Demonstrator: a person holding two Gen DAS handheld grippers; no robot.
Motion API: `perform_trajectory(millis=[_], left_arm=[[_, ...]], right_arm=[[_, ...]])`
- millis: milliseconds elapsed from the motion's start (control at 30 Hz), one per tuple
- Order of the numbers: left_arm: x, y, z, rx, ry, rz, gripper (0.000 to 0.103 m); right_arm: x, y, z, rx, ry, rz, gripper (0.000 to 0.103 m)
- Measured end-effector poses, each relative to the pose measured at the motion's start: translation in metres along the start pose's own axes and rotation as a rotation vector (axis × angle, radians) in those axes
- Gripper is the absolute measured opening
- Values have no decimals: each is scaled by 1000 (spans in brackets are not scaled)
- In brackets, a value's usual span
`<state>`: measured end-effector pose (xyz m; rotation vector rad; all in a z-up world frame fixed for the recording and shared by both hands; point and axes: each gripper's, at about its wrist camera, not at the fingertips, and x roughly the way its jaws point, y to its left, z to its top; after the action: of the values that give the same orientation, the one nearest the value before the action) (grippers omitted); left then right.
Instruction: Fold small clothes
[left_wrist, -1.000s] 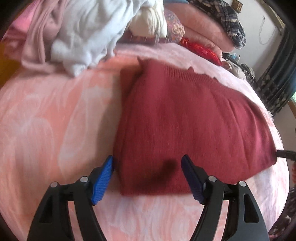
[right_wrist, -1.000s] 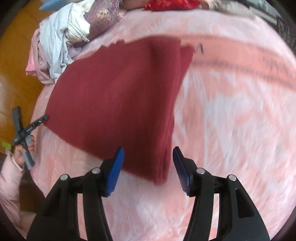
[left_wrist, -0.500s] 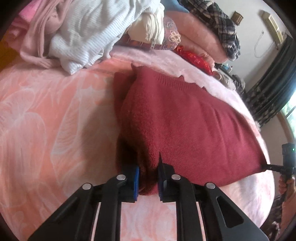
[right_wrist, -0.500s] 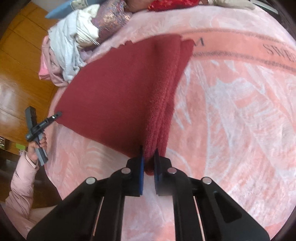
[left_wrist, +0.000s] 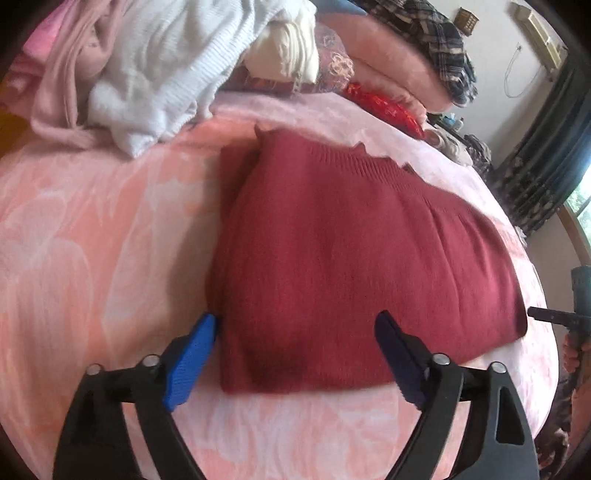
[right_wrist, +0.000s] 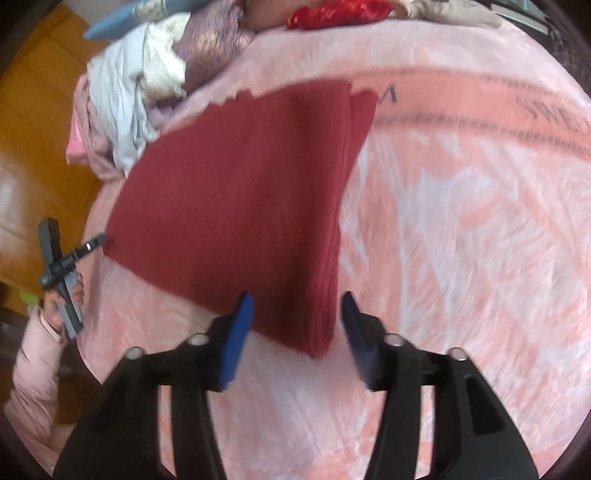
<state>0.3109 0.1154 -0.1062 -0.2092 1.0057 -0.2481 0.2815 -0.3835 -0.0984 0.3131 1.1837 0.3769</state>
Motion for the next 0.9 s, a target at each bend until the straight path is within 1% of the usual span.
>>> perform_trajectory(millis=[100, 200, 267, 333, 400, 433, 467, 500, 533, 567, 600, 633, 667, 700, 733, 767, 833, 900], left_arm=[[15, 7, 17, -65, 30, -23, 92], [35, 15, 28, -113, 59, -33, 92], [51, 22, 30, -157, 102, -78, 93], [60, 20, 29, -156, 107, -89, 97], [63, 13, 29, -119, 108, -84, 99], [66, 7, 29, -98, 113, -68, 99], [67, 2, 28, -83, 118, -61, 98], [67, -3, 27, -68, 123, -59, 96], [67, -10, 26, -45, 131, -51, 94], [68, -13, 25, -33, 135, -41, 88], [67, -15, 24, -30, 137, -34, 79], [67, -15, 22, -37, 139, -31, 73], [66, -15, 22, -44, 140, -37, 61], [65, -13, 22, -57, 143, -48, 48], [64, -11, 21, -79, 149, -66, 42], [63, -11, 22, -94, 151, -79, 34], [57, -14, 21, -107, 141, -75, 31], [48, -19, 20, -113, 123, -82, 28]], right_arm=[[15, -10, 23, 53, 2, 4, 71], [36, -21, 35, 94, 32, 27, 74], [52, -30, 37, 114, 50, 12, 74], [61, -39, 34, 129, 59, 24, 76], [65, -35, 33, 110, 44, 33, 77], [66, -32, 32, 95, 40, 34, 76], [68, -28, 32, 86, 43, 39, 69], [69, -24, 30, 73, 56, 60, 65], [70, -21, 29, 67, 66, 79, 57], [71, -17, 26, 54, 72, 82, 55], [72, -14, 25, 35, 71, 62, 54], [73, -11, 24, 20, 67, 40, 49], [72, -11, 23, 32, 67, 53, 34], [71, -15, 23, 80, 71, 116, 25], [70, -15, 24, 100, 68, 126, 19], [68, -13, 24, 96, 65, 117, 16], [61, -5, 22, 72, 61, 102, 14], [51, -1, 21, 73, 60, 119, 13]])
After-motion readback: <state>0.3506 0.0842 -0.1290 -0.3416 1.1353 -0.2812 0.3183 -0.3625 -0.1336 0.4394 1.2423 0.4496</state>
